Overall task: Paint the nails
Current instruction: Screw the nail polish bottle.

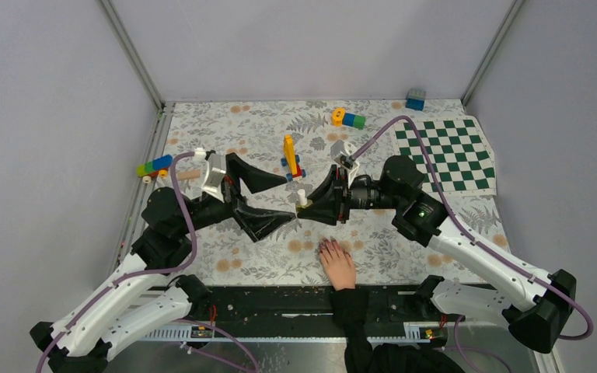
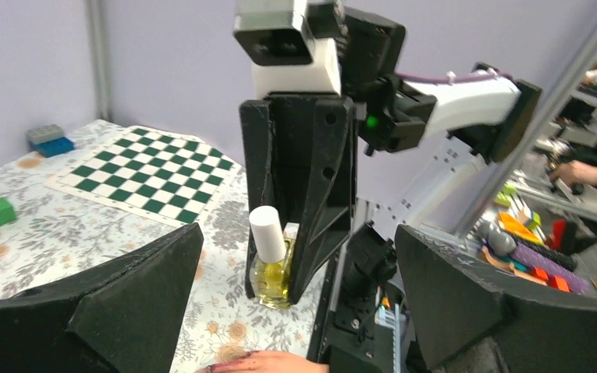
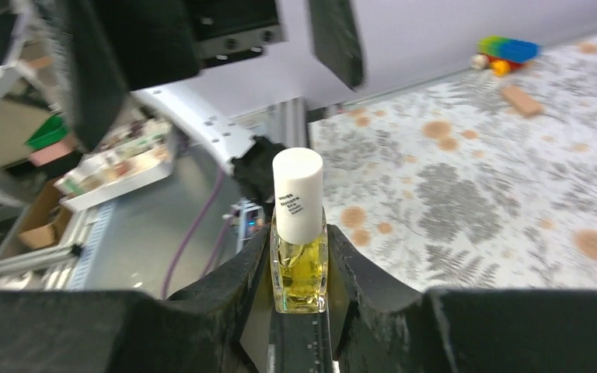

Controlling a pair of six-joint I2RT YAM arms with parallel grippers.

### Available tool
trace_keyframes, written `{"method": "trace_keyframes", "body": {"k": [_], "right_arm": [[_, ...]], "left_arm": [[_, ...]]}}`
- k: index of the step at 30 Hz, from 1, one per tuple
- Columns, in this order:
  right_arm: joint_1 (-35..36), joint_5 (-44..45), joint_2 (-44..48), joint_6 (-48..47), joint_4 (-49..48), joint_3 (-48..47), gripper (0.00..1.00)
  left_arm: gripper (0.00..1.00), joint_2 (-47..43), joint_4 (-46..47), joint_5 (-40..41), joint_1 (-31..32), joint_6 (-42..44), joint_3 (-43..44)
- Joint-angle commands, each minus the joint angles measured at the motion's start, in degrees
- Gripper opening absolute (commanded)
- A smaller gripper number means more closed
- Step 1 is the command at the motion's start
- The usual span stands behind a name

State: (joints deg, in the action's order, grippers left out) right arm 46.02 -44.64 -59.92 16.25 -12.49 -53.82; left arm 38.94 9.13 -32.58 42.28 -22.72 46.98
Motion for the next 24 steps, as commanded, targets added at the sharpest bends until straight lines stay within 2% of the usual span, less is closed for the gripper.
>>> {"method": "trace_keyframes", "body": {"k": [1,6,13,24], "right_arm": [[0.8,16.1,2.5,-5.9,3.1,-0.2,0.0],[3.5,28.1,2.6,-8.8,4.9,0.6,0.0],[6.2,36.4,0.9,-11.6,7.0,-0.6,0.0],[7.1,38.4,-0.7,-12.7,8.2,-1.5,0.0]], "left_arm": [[0.99,-1.1,1.8,12.4,-0.2,-2.5,-0.1],[0.98,0.8,0.6,20.1,-0.2,-6.4,-0.4],[0.95,6.8,1.0,22.7,0.0,-12.0,0.5],[0.69,12.4,0.9,22.5,1.9,-12.2,2.3]]}}
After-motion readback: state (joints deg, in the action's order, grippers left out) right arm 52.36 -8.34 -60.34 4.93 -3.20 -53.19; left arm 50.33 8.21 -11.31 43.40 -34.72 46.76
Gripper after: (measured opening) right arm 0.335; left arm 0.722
